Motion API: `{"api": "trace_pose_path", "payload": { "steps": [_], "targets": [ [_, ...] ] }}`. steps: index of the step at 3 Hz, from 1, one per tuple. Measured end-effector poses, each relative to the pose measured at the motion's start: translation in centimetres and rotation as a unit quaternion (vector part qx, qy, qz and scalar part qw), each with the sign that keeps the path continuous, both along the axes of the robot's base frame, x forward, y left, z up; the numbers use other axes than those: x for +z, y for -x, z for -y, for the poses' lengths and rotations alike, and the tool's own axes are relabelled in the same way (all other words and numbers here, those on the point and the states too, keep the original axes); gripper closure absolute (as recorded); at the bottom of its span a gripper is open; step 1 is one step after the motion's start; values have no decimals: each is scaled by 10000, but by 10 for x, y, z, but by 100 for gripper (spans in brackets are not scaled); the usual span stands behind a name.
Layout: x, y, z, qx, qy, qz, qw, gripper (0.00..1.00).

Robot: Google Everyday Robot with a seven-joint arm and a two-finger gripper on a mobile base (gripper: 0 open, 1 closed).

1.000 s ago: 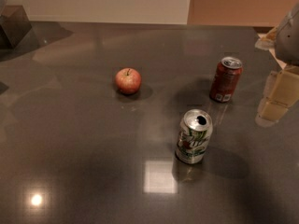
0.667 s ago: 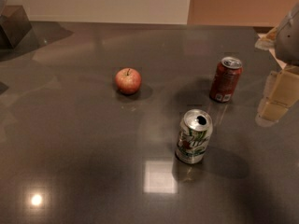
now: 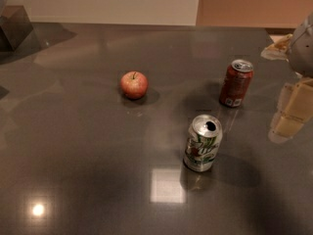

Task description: Pick 7up can

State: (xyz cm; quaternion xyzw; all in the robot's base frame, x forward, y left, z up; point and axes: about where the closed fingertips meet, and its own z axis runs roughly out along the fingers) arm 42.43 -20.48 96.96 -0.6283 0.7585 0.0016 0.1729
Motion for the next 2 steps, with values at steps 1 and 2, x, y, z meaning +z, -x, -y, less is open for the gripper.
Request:
{"api": "trace_pose_path", "payload": {
  "steps": [1,2],
  "targets": [
    [-10,12,-18,290,-307,-104,9991,0],
    [-26,19,-38,554,-558,-244,9966,0]
  ]
}}
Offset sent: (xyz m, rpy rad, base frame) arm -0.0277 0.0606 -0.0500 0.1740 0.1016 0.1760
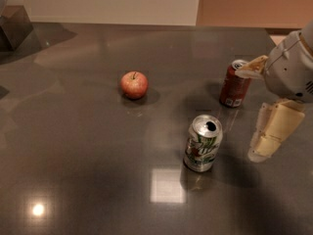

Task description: Pick 7up can

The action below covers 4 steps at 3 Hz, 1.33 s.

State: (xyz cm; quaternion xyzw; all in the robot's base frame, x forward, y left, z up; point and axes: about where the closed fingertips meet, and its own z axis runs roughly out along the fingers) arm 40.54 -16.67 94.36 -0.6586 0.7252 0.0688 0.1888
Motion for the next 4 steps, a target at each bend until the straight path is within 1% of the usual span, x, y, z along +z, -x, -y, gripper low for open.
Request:
{"api": "trace_pose_path", "payload": {
  "steps": [1,2,3,4],
  "targets": [
    [-19,4,-20,198,-158,-161,9995,0],
    [-38,11,-36,380,-254,-332,9984,0],
    [-52,18,-50,560,-360,-452,9968,0],
    [-59,20,-57,612,-404,-475,9962,16]
  ]
}}
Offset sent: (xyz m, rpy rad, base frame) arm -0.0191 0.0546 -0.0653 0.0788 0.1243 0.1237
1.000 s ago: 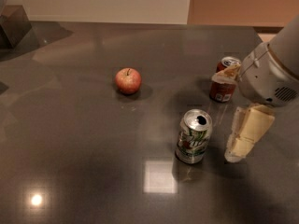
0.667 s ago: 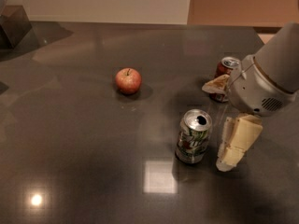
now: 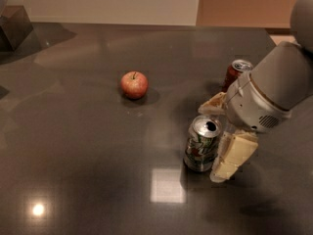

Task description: Pick 7up can

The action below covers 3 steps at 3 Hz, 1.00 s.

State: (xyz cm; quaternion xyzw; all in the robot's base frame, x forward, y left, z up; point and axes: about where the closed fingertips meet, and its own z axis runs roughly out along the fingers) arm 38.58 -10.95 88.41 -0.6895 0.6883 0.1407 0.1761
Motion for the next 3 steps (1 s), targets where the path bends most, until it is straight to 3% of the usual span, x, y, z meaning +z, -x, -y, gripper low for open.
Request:
{"api": "trace_pose_path", "payload": {
  "steps": [2,3],
  "targets": [
    [9,-1,-5,-9,-291,-61,9996,62],
    [29,-3,-5,30,-477,-82,9988,86]
  ]
}}
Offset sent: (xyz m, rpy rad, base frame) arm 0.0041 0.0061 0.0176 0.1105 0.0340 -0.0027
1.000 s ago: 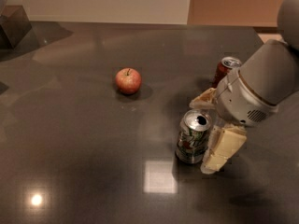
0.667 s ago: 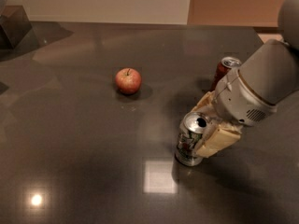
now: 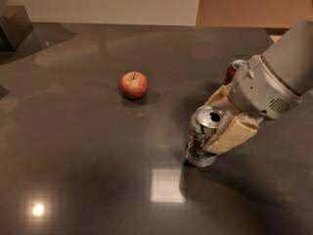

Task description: Pick 7up can

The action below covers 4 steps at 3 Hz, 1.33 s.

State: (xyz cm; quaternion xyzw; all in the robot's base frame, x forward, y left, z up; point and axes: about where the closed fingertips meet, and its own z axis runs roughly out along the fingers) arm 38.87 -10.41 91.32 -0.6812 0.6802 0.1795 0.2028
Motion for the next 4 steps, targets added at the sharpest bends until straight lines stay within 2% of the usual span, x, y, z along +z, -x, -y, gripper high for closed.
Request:
{"api": "trace_pose_path", "payload": {
  "steps": [1,2,3,4],
  "targets": [
    [30,3,-3,150,-203,-59,9997,100],
    [57,7,-8,419,-375,-113,9983,100],
    [83,9,-15,671,-506,-63,9964,100],
    [83,9,-15,671,-506,-62,9964,100]
  ]
}}
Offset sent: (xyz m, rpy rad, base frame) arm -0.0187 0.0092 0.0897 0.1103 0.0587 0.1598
